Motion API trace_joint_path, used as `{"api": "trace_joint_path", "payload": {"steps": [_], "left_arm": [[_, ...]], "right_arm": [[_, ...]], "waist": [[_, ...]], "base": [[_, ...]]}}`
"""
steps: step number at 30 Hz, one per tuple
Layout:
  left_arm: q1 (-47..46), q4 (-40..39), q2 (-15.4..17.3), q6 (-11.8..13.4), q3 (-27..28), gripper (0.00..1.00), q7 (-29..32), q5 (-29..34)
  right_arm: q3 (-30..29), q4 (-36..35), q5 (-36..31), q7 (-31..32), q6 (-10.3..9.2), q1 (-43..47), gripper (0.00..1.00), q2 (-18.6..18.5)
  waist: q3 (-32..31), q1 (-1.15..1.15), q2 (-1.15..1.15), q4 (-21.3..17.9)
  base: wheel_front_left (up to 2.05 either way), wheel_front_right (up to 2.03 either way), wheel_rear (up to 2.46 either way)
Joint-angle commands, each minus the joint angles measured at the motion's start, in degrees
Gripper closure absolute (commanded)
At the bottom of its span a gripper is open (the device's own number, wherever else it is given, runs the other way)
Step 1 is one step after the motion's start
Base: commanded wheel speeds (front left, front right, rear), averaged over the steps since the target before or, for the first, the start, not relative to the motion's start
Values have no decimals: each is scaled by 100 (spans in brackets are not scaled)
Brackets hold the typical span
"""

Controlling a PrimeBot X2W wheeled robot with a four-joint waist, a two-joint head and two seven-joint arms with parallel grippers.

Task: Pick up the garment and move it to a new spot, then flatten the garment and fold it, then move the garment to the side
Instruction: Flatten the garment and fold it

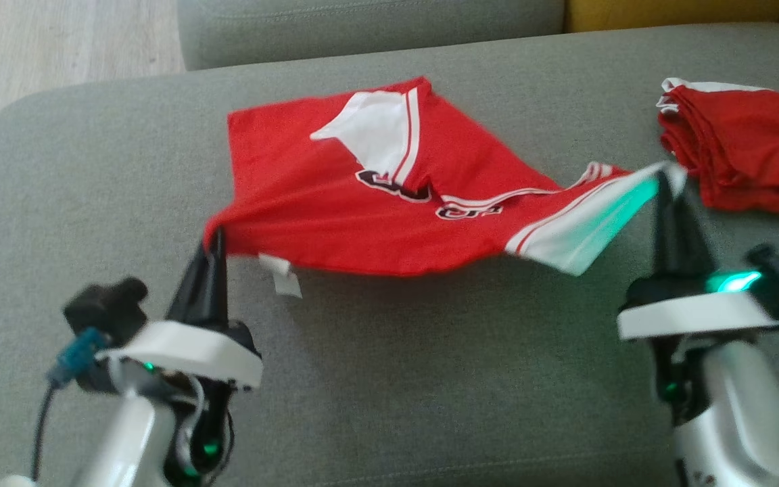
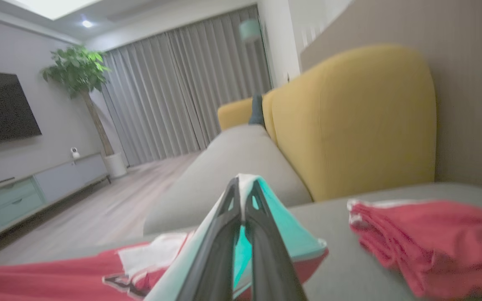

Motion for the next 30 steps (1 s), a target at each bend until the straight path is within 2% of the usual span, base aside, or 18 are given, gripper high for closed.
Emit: {"api": "trace_joint_path", "payload": {"steps": [1, 14, 20, 25, 30], "left_arm": [[-358, -291, 136, 23, 234, 100, 1, 73], [-1469, -2931, 942, 82, 221, 100, 973, 789], [-2301, -3549, 1120, -24, 197, 100, 1479, 939], [-2951, -3396, 1123, -162, 113, 100, 1788, 891], [-3557, -2554, 1102, -352, 96, 100, 1914, 741]], "right_arm": [[91, -282, -44, -75, -5, -108, 100, -10], [-551, -3257, -372, -74, -5, -167, 100, -10], [-688, -4181, -560, 188, -5, -498, 100, -10], [-627, -4321, -603, 533, -5, -852, 100, -10], [-270, -3613, -522, 789, -5, -1412, 100, -10]], "waist": [[-18, 0, 0, -12], [9, 0, 0, -58], [155, 0, 0, -49], [436, 0, 0, -35], [782, 0, 0, -35]], "base": [[0, 0, 0], [0, 0, 0], [0, 0, 0], [0, 0, 0], [0, 0, 0]]}}
